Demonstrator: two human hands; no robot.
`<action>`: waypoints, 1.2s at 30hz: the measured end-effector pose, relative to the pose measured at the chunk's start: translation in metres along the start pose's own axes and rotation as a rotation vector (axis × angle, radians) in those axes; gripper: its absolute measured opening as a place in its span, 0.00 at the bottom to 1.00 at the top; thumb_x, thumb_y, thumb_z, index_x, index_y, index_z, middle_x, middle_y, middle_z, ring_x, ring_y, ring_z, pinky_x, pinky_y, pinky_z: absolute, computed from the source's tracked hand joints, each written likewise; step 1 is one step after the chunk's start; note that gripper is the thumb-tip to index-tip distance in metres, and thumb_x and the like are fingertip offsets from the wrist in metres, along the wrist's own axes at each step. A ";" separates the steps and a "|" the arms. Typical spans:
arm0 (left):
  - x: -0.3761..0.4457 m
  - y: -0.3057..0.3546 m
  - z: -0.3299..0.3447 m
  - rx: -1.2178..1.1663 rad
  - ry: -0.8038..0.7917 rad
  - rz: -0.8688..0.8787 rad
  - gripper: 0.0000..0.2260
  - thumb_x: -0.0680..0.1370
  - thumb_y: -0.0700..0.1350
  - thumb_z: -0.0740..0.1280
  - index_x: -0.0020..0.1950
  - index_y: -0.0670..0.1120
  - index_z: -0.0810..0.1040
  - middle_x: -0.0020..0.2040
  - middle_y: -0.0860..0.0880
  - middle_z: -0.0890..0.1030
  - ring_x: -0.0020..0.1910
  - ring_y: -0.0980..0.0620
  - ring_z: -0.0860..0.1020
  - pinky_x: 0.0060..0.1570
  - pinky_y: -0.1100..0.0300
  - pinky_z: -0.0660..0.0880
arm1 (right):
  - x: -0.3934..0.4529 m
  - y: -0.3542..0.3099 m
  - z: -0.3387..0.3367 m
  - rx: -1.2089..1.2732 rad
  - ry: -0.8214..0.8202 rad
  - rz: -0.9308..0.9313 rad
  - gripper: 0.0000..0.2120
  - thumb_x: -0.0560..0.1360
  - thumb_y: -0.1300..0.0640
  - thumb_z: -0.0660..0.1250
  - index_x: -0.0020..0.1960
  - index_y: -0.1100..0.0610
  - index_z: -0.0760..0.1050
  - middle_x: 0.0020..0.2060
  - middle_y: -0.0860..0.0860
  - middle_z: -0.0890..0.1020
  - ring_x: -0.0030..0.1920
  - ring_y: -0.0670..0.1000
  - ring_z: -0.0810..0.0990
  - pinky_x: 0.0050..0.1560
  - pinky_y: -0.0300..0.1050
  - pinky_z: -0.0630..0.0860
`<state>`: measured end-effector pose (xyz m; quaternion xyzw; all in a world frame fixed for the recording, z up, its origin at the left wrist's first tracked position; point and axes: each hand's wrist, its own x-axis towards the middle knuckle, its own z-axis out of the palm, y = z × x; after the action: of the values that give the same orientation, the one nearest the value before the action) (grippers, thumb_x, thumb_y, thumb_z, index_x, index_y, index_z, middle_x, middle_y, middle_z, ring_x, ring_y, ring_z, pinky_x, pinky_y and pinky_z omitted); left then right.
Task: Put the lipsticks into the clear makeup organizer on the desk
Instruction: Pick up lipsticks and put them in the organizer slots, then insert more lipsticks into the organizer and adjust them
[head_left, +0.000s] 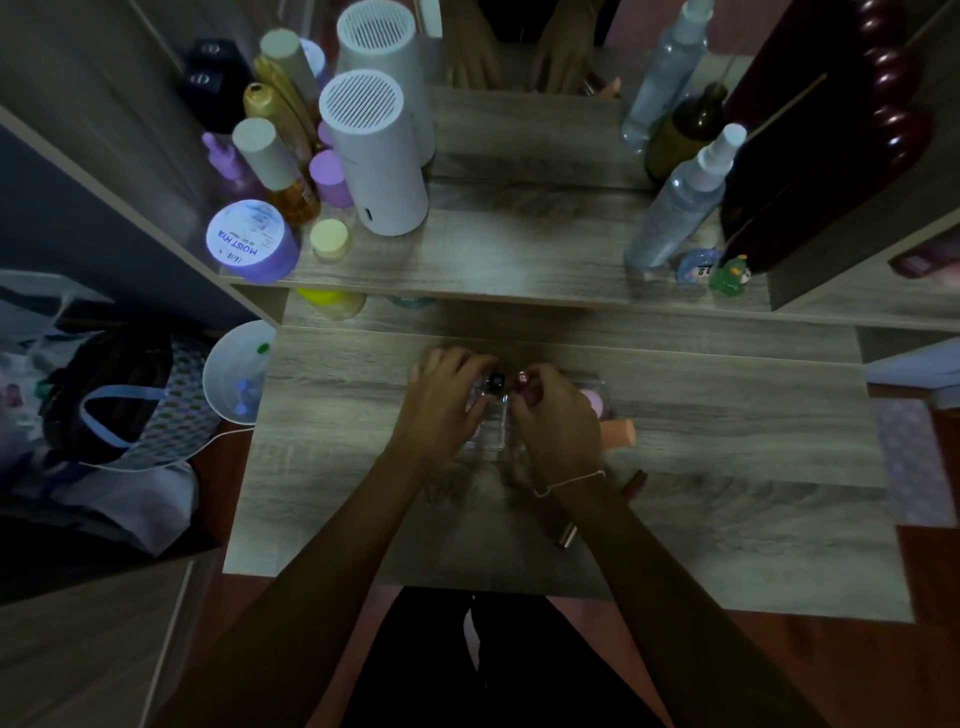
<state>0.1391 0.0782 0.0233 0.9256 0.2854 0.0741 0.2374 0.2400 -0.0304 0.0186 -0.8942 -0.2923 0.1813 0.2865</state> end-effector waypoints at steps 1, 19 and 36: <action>-0.004 0.002 0.000 -0.005 0.027 -0.004 0.17 0.75 0.47 0.69 0.63 0.48 0.74 0.57 0.45 0.78 0.58 0.44 0.73 0.58 0.47 0.66 | -0.003 -0.002 -0.005 0.003 0.024 -0.020 0.12 0.75 0.54 0.67 0.58 0.55 0.76 0.49 0.52 0.84 0.49 0.52 0.81 0.47 0.39 0.67; -0.066 0.093 0.063 -0.048 -0.405 0.219 0.12 0.78 0.44 0.60 0.60 0.41 0.73 0.61 0.41 0.73 0.55 0.40 0.75 0.53 0.48 0.73 | -0.099 0.103 -0.051 0.076 0.243 0.457 0.10 0.75 0.50 0.67 0.51 0.56 0.76 0.42 0.59 0.85 0.46 0.62 0.83 0.48 0.51 0.77; -0.070 0.094 0.081 -0.084 -0.430 -0.010 0.15 0.74 0.39 0.65 0.59 0.40 0.69 0.55 0.39 0.76 0.51 0.38 0.76 0.48 0.46 0.75 | -0.096 0.113 -0.022 0.097 0.157 0.518 0.12 0.71 0.53 0.69 0.48 0.59 0.72 0.48 0.59 0.79 0.49 0.60 0.79 0.44 0.46 0.70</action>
<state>0.1502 -0.0617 -0.0026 0.9078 0.2297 -0.1142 0.3317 0.2253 -0.1748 -0.0193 -0.9357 -0.0220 0.1926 0.2947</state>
